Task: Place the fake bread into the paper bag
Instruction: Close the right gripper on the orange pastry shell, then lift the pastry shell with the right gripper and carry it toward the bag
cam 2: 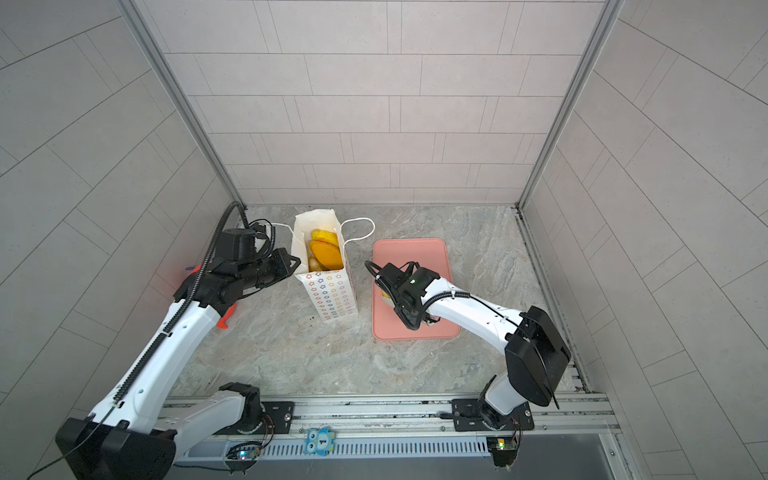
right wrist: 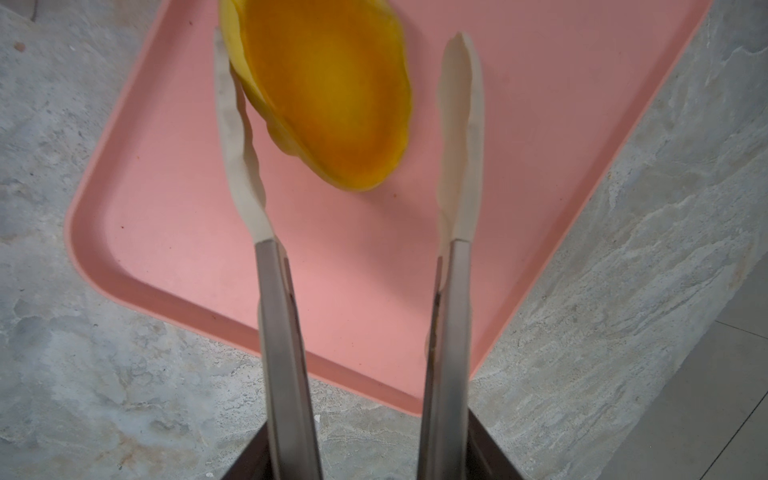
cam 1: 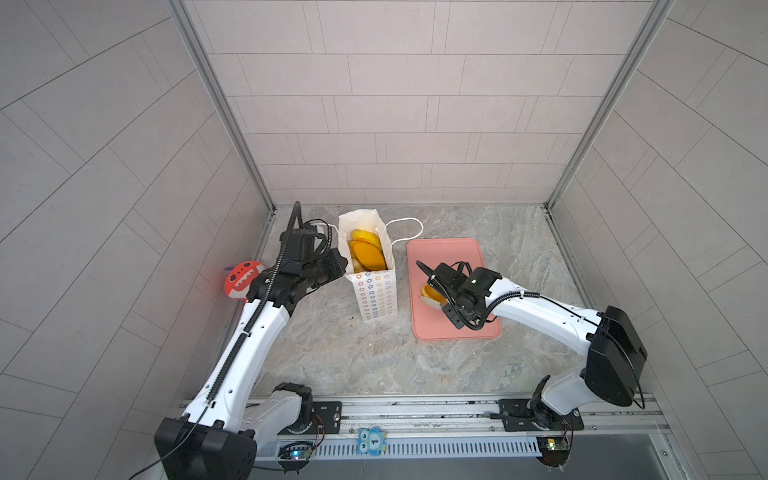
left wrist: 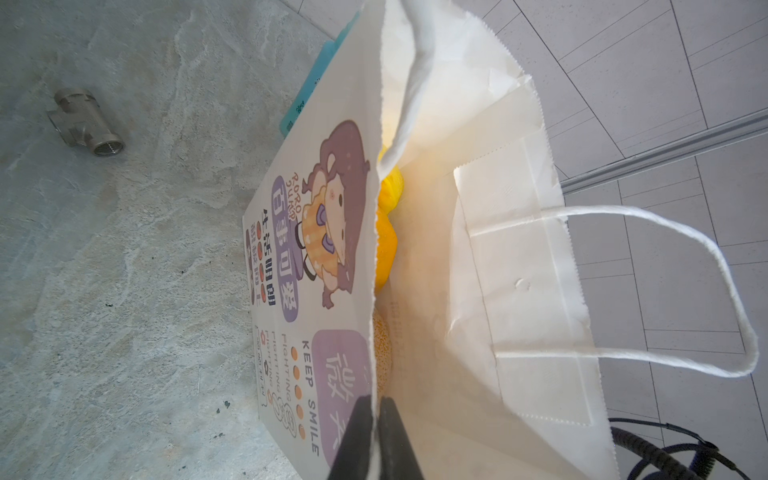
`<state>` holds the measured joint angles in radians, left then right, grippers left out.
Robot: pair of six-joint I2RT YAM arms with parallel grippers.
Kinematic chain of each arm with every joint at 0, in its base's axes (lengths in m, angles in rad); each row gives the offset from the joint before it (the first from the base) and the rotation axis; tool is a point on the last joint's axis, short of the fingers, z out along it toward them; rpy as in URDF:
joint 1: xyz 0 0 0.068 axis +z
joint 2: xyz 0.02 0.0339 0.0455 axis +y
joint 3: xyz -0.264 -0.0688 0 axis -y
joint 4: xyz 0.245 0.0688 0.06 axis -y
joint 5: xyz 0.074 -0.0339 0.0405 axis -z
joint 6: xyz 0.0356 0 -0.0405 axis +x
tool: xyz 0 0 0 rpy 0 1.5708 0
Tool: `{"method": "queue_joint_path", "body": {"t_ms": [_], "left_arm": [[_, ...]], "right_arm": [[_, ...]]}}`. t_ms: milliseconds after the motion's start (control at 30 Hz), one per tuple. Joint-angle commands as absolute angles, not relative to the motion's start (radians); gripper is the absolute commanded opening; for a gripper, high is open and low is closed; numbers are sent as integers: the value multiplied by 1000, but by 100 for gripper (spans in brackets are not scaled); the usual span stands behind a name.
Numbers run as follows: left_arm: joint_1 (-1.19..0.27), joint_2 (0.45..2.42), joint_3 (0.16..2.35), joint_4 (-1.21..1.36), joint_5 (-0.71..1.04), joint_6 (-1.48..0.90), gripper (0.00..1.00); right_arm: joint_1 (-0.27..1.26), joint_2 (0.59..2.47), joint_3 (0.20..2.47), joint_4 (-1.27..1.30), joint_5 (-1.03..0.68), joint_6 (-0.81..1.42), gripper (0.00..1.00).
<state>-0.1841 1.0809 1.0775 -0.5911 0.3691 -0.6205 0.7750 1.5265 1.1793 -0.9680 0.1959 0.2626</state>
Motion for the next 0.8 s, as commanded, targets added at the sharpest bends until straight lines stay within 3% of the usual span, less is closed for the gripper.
{"method": "queue_joint_path", "body": {"t_ms": [0,767], "left_arm": [[-191,1078,1109,-611,366,-609,10],[-191,1080,1108,-611,364,-609,10]], "right_arm": [[758,1529,1198,-959,197,271,53],[701,1442,1172,-961,183,295,34]]}}
